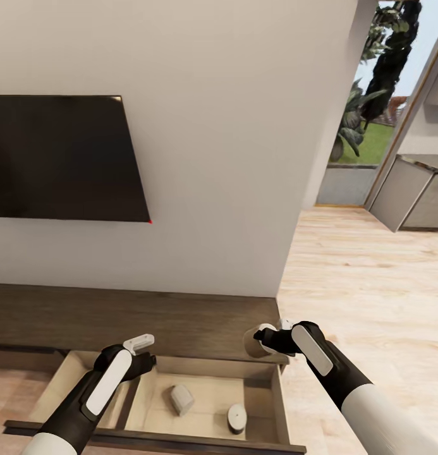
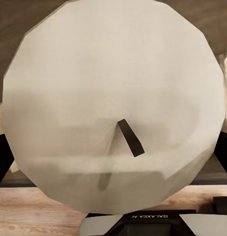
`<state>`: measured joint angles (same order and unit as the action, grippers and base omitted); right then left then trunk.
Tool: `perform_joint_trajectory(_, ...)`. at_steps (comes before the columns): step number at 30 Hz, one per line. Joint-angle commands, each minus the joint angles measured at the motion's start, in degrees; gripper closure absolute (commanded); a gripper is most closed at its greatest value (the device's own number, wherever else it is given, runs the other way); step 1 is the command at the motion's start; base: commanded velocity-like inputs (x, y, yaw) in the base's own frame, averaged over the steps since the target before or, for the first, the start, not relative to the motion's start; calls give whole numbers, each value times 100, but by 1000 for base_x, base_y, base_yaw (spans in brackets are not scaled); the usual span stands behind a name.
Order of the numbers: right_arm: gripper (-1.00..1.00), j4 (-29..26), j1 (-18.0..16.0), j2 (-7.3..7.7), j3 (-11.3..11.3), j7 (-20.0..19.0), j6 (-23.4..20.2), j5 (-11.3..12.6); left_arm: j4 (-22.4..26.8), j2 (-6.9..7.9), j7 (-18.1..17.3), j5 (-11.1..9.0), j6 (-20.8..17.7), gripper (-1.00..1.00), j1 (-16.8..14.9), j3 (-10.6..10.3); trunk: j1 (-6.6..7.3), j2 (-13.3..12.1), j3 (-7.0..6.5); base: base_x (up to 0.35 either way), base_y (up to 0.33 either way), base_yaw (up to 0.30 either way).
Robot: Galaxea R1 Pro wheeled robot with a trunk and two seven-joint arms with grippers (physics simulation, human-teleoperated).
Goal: Place each of the two pumpkins and all three candles from the living room inside a cabinet in the living room (use any cabinet), then make sure every cabinet is closed, and position the cauldron so it is next to a table in the living room.
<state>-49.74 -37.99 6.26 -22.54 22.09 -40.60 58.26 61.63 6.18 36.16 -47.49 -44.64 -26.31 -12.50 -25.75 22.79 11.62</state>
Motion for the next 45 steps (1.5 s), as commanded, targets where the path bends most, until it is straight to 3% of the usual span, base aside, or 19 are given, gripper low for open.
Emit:
perform_joint_trajectory(1, 100, -10, -7, 6, -23, 58, 0, 61, 6, 6, 59, -59, 0, -100, -6, -21, -4, 12, 12, 3, 141, 0)
perform_joint_trajectory(14, 100, -10, -7, 1, -23, 67, -1, 20, 160, 14, 75, -65, -24, -100, -4, 14, -4, 12, 12, 0, 9, 0)
perform_joint_trajectory(19, 100, -10, -7, -12, -42, 77, -6, 11, 438, 25, 76, -74, -192, -100, 38, 24, -114, 213, 102, 0, 0, 0)
perform_joint_trajectory(22, 100, -8, -7, -33, -69, 90, -32, 5, 692, 49, 76, -177, -453, -100, 55, 37, -179, 333, 156, 0, 0, 0)
perform_joint_trajectory(26, 100, -9, -7, -51, -113, 440, -61, -16, 1198, 95, 76, -509, -771, -100, 63, 91, -267, 494, 228, 0, 0, 0)
perform_joint_trajectory(30, 100, -16, -7, -61, -139, 1067, -70, -24, 1815, 123, 76, -631, -1108, -100, 147, 389, -355, 654, 299, 0, 0, 0)
perform_joint_trajectory(33, 100, -18, -7, -71, -423, 1256, -71, -20, 2118, 128, 76, -671, -1186, -100, 258, 596, -421, 774, 353, 0, 0, 0)
perform_joint_trajectory(36, 100, -18, -7, -83, -680, 1293, -69, -13, 2177, 128, 76, -683, -1204, -100, 277, 650, -487, 895, 407, 0, 0, 0)
perform_joint_trajectory(45, 100, -18, -7, -349, -803, 1324, -71, -16, 2203, 129, 76, -692, -1220, -100, 284, 679, -685, 1256, 569, 0, 0, 0)
